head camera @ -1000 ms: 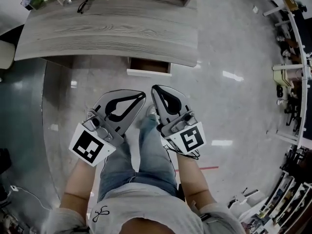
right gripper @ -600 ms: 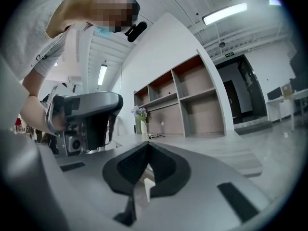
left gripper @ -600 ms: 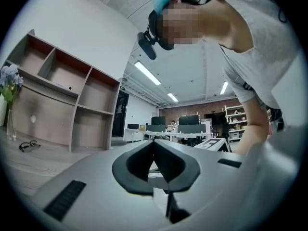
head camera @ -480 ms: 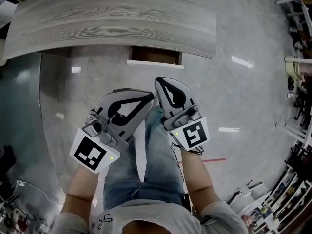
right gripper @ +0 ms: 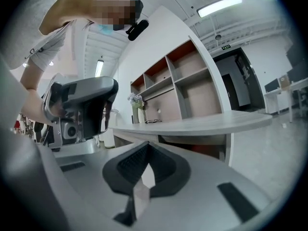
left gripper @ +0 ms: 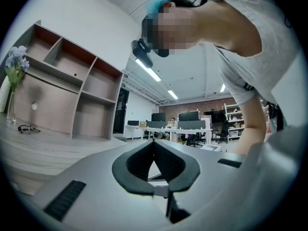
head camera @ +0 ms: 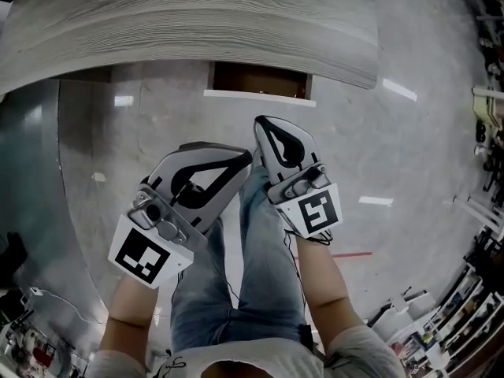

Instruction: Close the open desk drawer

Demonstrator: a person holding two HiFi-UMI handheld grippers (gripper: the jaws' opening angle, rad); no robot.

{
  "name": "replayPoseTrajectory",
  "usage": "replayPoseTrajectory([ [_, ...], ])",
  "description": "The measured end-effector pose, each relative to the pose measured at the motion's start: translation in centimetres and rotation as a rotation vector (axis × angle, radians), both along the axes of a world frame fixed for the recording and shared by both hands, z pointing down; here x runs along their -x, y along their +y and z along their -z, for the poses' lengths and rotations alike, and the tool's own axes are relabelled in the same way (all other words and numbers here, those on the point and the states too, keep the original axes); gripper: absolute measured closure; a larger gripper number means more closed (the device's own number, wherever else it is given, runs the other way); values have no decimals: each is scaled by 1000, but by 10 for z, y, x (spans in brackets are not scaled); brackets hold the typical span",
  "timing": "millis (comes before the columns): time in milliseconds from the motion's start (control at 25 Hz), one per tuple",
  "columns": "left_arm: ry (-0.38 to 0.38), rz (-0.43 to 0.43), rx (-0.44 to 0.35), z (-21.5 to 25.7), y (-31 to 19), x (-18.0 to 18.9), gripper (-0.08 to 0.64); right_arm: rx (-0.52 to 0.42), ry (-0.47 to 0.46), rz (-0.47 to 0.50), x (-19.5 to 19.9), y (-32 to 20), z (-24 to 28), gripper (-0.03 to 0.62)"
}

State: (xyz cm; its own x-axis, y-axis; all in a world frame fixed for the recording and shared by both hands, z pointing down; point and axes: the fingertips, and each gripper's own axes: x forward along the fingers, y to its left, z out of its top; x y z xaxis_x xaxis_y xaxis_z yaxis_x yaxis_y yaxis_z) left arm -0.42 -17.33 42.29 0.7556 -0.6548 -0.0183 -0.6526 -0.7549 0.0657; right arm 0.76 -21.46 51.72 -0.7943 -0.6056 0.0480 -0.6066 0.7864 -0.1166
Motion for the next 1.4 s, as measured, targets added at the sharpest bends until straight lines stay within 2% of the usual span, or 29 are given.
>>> replayPoseTrajectory([
  [160,15,-3,13,-8,-1,-2,549,16,9,-7,-1,-6,-16,584],
  [440,0,-3,13,-16,-1,-4,549,59,46,-31,-5,-20,-47,584],
  [880,-15,21,14,-13,-4,-3,549,58,44,-12,2,-21,-45,586],
  [1400,-19,47,17,-13,-7,0,549,77,10,-67,2,-46,-40,586],
])
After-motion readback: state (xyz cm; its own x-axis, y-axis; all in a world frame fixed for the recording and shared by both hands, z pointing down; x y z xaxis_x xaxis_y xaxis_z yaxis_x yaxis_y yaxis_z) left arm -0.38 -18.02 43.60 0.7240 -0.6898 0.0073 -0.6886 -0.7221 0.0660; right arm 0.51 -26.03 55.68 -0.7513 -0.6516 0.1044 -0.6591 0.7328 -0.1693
